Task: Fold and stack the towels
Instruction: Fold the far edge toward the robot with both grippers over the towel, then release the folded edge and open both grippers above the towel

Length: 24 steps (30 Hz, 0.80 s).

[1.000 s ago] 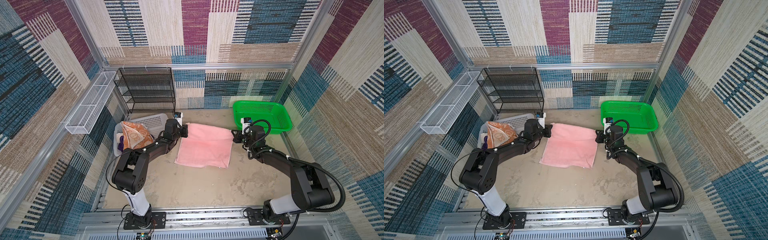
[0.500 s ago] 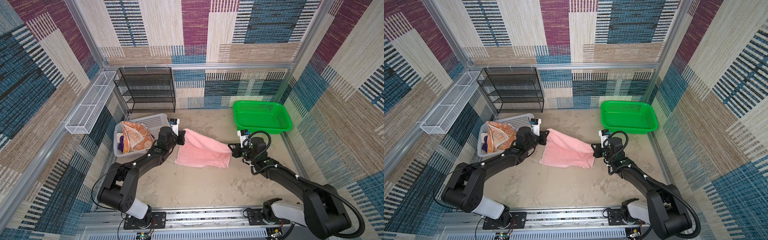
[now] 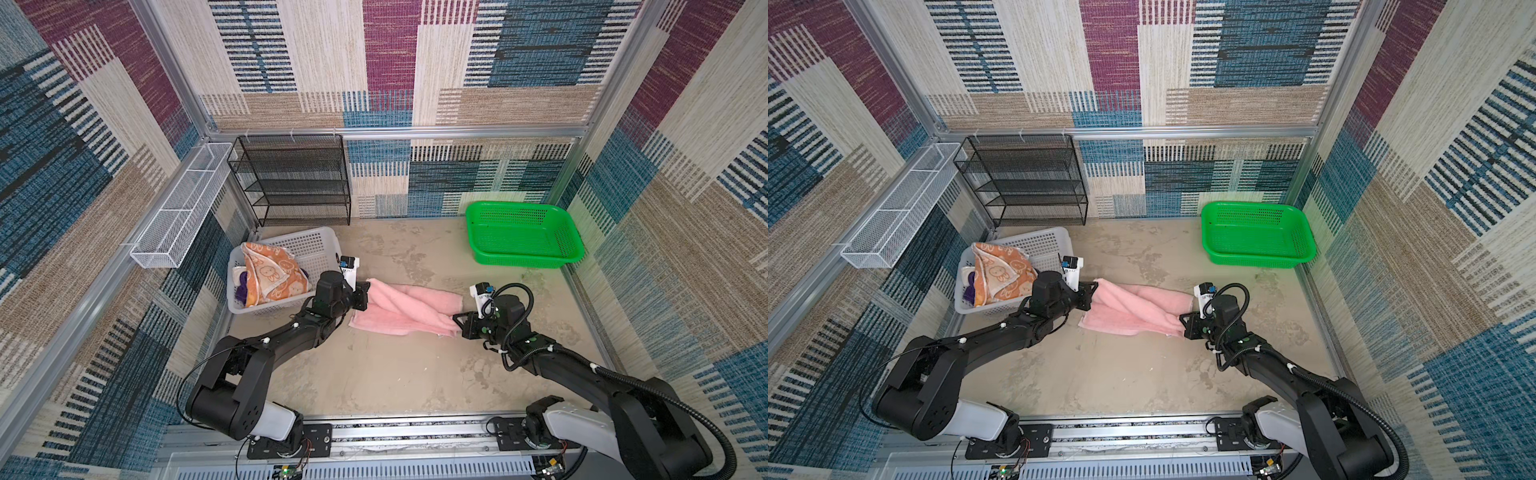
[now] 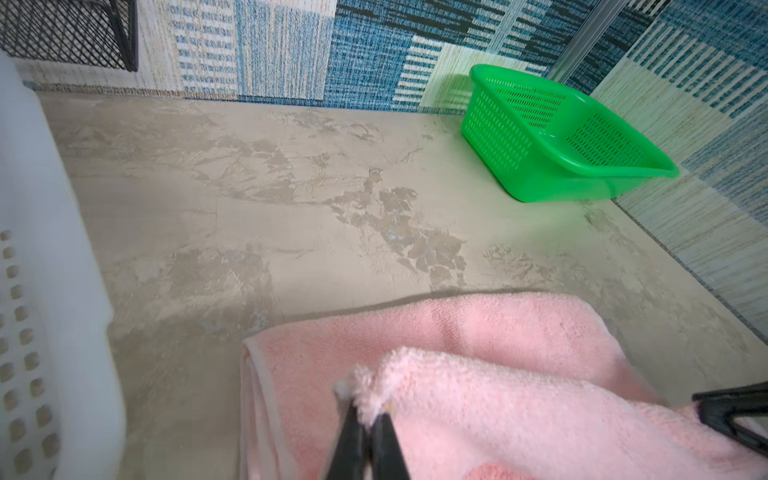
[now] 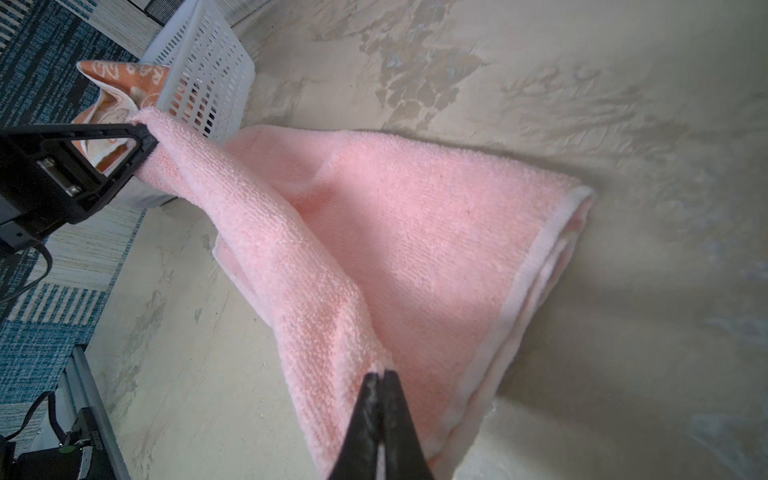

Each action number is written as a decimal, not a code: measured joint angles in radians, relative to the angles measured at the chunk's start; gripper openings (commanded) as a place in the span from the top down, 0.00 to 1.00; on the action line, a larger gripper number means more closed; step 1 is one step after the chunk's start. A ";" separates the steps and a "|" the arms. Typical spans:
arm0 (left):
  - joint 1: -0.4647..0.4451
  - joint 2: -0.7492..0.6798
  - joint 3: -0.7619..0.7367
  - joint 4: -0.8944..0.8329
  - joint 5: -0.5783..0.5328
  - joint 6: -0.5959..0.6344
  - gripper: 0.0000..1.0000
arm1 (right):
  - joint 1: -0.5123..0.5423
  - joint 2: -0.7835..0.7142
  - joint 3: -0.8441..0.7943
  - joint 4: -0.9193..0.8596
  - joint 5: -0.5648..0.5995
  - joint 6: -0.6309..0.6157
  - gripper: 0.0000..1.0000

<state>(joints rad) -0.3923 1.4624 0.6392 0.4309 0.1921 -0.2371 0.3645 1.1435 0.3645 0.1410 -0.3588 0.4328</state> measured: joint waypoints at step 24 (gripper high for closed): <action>-0.029 -0.397 -0.183 -0.086 -0.058 0.004 0.60 | 0.021 -0.194 0.021 -0.207 0.101 0.092 0.61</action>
<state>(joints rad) -0.4213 1.0649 0.4557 0.3447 0.1345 -0.2333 0.3855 0.9497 0.3859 -0.0658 -0.2581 0.5251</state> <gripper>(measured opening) 0.395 0.384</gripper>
